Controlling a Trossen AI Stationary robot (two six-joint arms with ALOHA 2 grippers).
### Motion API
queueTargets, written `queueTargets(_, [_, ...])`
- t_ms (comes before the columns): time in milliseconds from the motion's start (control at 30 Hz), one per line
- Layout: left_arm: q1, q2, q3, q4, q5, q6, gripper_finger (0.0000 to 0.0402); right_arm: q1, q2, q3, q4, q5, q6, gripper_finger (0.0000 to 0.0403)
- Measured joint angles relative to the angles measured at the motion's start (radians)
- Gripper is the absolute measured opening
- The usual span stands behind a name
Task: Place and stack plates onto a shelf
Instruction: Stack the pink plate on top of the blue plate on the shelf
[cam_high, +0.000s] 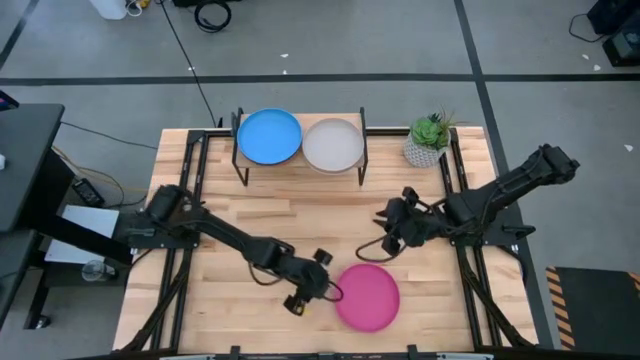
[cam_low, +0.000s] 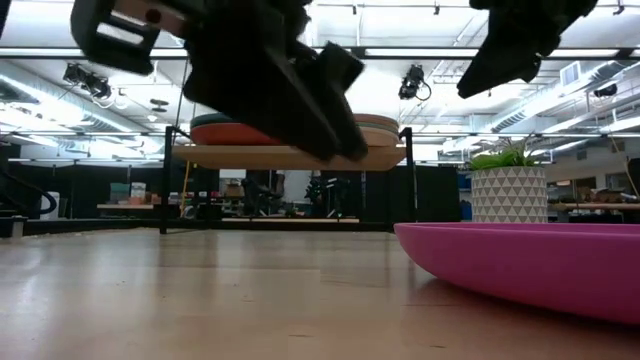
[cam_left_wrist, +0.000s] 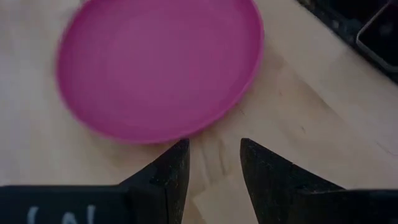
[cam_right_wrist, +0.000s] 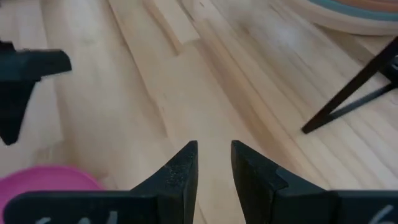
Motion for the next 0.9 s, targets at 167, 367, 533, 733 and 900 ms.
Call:
queueTargets(167, [-0.017, 0.095, 0.141, -0.133, 0.002, 0.133, 0.0150, 0.056, -0.008, -0.006, 0.004, 0.057, 0.041, 0.0103])
queueTargets(367, [-0.021, 0.163, 0.214, -0.139, -0.001, 0.365, 0.0150, 0.095, -0.012, -0.006, 0.007, 0.085, 0.049, 0.0103])
queueTargets(533, [-0.017, 0.173, 0.209, -0.139, 0.001, 0.473, 0.0150, 0.106, -0.020, -0.006, -0.005, 0.104, 0.062, 0.0103])
queueTargets(733, [0.004, 0.211, 0.208, -0.114, 0.043, 0.476, 0.0150, 0.106, -0.020, -0.006, -0.001, 0.124, 0.064, 0.0103])
queueTargets(900, [0.004, 0.221, 0.208, -0.104, 0.042, 0.483, 0.0136, 0.106, -0.020, -0.006, 0.003, 0.128, 0.064, 0.0103])
